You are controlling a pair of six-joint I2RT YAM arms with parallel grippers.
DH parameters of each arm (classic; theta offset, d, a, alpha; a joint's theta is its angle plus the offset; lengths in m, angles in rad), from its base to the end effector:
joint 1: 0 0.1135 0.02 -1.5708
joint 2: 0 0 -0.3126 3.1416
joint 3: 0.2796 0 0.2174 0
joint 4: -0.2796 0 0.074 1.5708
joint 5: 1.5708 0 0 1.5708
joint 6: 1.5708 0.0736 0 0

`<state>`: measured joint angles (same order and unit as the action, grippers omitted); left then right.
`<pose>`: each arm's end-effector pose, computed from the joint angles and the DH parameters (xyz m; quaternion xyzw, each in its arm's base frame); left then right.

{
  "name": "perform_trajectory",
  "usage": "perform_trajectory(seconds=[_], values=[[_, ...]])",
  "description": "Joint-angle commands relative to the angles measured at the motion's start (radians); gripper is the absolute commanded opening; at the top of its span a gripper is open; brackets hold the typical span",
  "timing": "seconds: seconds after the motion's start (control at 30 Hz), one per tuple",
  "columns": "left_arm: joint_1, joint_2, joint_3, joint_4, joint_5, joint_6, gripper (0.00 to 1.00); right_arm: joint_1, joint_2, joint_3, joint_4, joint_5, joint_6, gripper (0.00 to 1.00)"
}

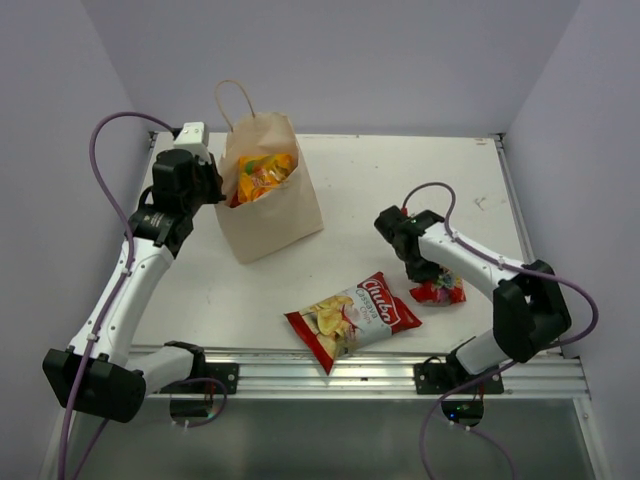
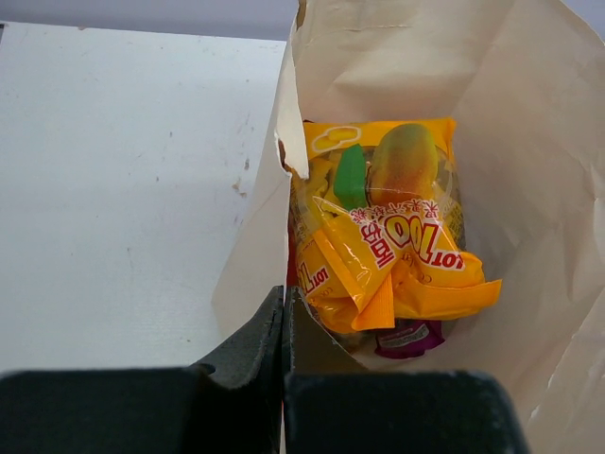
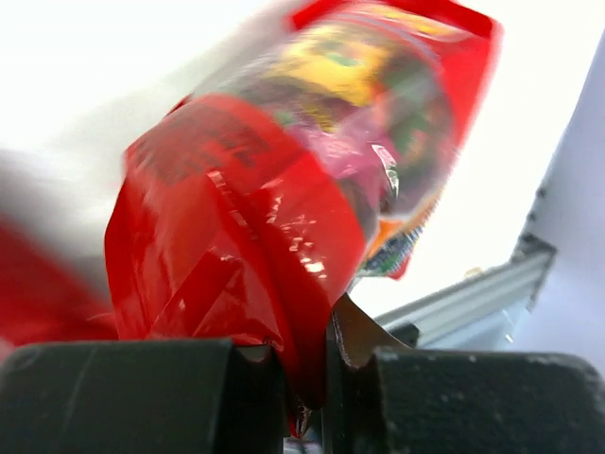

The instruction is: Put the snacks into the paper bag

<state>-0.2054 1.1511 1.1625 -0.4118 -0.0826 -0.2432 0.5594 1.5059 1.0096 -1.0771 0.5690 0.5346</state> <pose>0.2328 -0.0423 0.4039 -0.0385 0.8323 -0.0892 0.5457 0.2005 0.0787 0.2427 -0.0123 0.9597 -0.2404 0.1449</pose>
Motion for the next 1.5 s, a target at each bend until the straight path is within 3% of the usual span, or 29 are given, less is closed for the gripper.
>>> perform_trajectory(seconds=[0.0, 0.17, 0.3, 0.53, 0.63, 0.8, 1.07, 1.2, 1.23, 1.27, 1.47], values=[[-0.008, -0.011, -0.007, 0.047, 0.018, 0.010, 0.00, 0.011, -0.039, 0.240, 0.060, -0.018, -0.033, 0.00], [-0.012, -0.016, 0.003, 0.044, 0.015, 0.009, 0.00, 0.011, 0.031, 0.689, 0.190, -0.070, -0.154, 0.00], [-0.014, -0.021, 0.000, 0.041, 0.015, 0.005, 0.00, 0.011, 0.160, 0.958, 0.372, -0.309, -0.199, 0.00], [-0.012, -0.017, -0.001, 0.044, 0.018, 0.001, 0.00, 0.034, 0.480, 1.451, 0.563, -0.740, -0.058, 0.00], [-0.014, -0.014, 0.002, 0.041, 0.015, 0.002, 0.00, 0.077, 0.618, 1.622, 0.568, -0.794, -0.007, 0.00], [-0.012, -0.016, 0.008, 0.036, 0.009, 0.005, 0.00, 0.148, 0.600, 1.531, 0.641, -0.813, -0.008, 0.00], [-0.012, -0.007, 0.011, 0.044, 0.006, 0.008, 0.00, 0.217, 0.544, 1.473, 0.511, -0.816, -0.097, 0.00], [-0.012, -0.002, 0.016, 0.047, 0.006, 0.008, 0.00, 0.228, 0.476, 1.355, 0.500, -0.772, -0.148, 0.57], [-0.012, -0.002, 0.016, 0.050, 0.006, 0.007, 0.00, 0.229, 0.462, 1.345, 0.494, -0.738, -0.159, 0.94], [-0.012, -0.002, 0.016, 0.050, 0.006, 0.007, 0.00, 0.228, 0.444, 1.342, 0.488, -0.721, -0.192, 0.99], [-0.012, 0.004, 0.019, 0.056, 0.004, 0.004, 0.00, 0.229, 0.352, 1.376, 0.367, -0.498, -0.343, 0.99]])
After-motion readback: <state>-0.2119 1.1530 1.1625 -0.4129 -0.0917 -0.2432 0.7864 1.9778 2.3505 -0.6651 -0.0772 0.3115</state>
